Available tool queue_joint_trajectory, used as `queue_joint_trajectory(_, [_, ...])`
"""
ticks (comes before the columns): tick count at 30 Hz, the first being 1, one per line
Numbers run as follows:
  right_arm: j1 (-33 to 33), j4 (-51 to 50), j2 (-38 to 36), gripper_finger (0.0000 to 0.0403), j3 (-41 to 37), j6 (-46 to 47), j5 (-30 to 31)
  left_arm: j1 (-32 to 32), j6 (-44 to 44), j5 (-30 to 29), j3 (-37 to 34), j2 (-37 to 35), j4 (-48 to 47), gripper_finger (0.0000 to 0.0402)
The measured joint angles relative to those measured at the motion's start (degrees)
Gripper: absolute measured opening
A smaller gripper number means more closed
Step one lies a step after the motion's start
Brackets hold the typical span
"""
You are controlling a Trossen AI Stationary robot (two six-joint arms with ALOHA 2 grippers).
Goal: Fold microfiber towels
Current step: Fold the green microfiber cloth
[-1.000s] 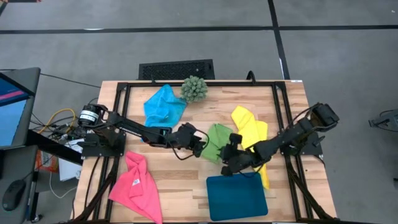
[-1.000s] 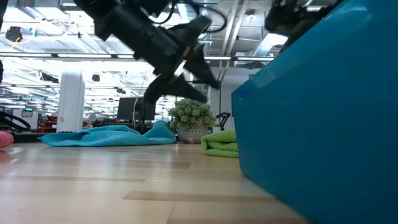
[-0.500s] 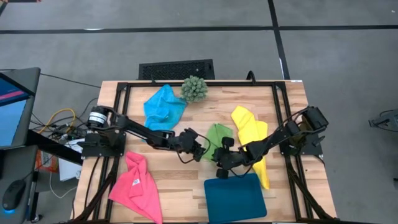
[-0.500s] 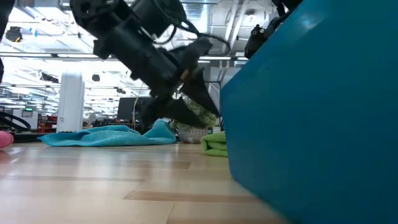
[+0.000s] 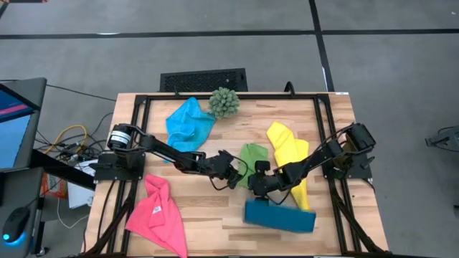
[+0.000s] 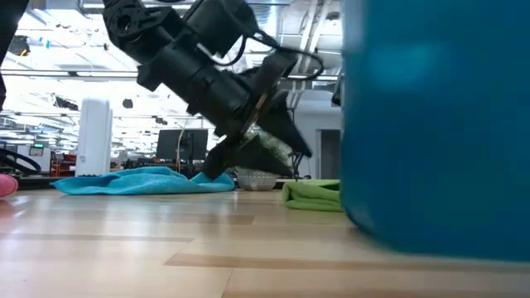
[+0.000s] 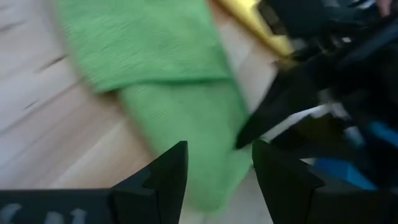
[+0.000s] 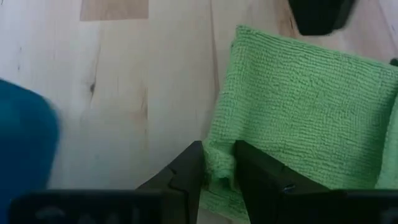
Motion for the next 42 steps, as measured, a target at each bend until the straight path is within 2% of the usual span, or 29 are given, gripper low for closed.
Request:
queue_joint_trajectory(12, [1.83,-0.25,-2.47,0.0122,-0.02,-0.57,4.55,-0.41,2.51,1.04,3.71,0.36,-3.95,0.0173])
queue_joint_trajectory(21, [4.17,-6.73,-10.40,0.0122,-0.05,-0.80,14.35,-0.43,3.98,0.67,3.71,0.37,-4.99,0.0173])
queue_joint_trajectory(27, [3.05,-8.70,-13.66,0.0122,0.00,0.53,19.55,-0.43,5.59,-0.51,3.71,0.37,-4.84,0.0173])
queue_joint_trajectory(31, [-0.49,-7.93,-12.11,0.0122,0.05,-0.15,18.08,-0.44,6.41,-3.27,3.69,0.39,-7.14,0.0173])
queue_joint_trajectory(35, [-3.75,-7.03,-8.67,0.0122,-0.20,-1.75,16.17,-0.45,7.06,-3.60,3.67,0.39,-7.78,0.0171])
queue_joint_trajectory(42, [-7.60,0.96,-4.04,0.0122,0.37,-5.46,9.85,-0.45,7.91,-5.70,3.62,0.46,-11.89,0.0136])
